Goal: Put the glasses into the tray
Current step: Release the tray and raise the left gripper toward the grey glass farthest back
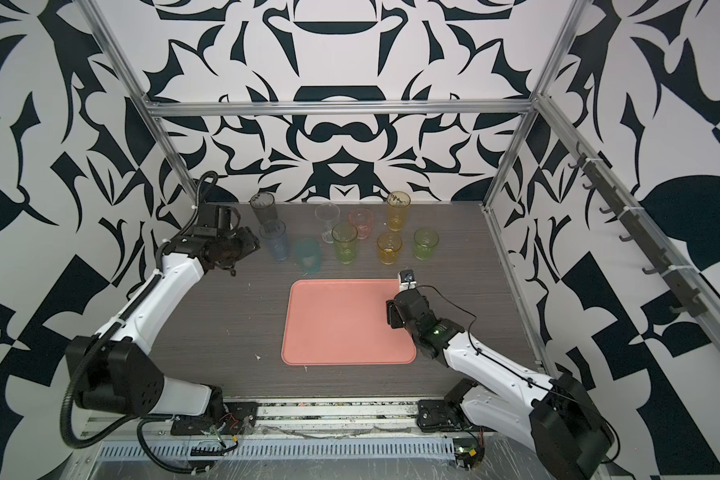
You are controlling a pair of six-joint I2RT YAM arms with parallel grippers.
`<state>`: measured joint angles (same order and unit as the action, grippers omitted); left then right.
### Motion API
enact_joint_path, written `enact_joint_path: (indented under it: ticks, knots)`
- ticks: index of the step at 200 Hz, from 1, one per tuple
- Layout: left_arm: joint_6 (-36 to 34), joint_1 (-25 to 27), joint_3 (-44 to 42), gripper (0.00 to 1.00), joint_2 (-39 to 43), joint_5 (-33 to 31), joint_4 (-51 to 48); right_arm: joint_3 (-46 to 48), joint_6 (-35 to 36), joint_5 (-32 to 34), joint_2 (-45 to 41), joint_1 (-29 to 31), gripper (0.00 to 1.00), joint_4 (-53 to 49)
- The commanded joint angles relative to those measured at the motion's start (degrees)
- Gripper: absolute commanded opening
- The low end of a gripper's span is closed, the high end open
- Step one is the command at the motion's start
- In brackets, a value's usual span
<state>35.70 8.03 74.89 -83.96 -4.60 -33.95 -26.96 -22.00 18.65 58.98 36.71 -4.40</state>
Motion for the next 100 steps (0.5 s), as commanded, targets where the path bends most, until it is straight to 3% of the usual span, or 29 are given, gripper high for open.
enact_joint_path:
  ticks: [1, 45, 100]
  knots:
    - [0.94, -2.57, 4.91, 0.62, -4.11, 1.89, -2.67, -0.29, 0.53, -0.03, 0.26, -0.24, 0.70, 1.55]
    - [0.87, -6.21, 13.48, 0.62, -12.86, 4.32, -0.90, -0.24, 0.51, 0.12, 0.43, -0.32, 0.70, 1.67]
    - [-1.29, -6.85, 25.10, 0.62, -23.59, 3.96, -0.98, -0.29, 0.81, 0.07, 0.87, -0.32, 0.70, 1.70]
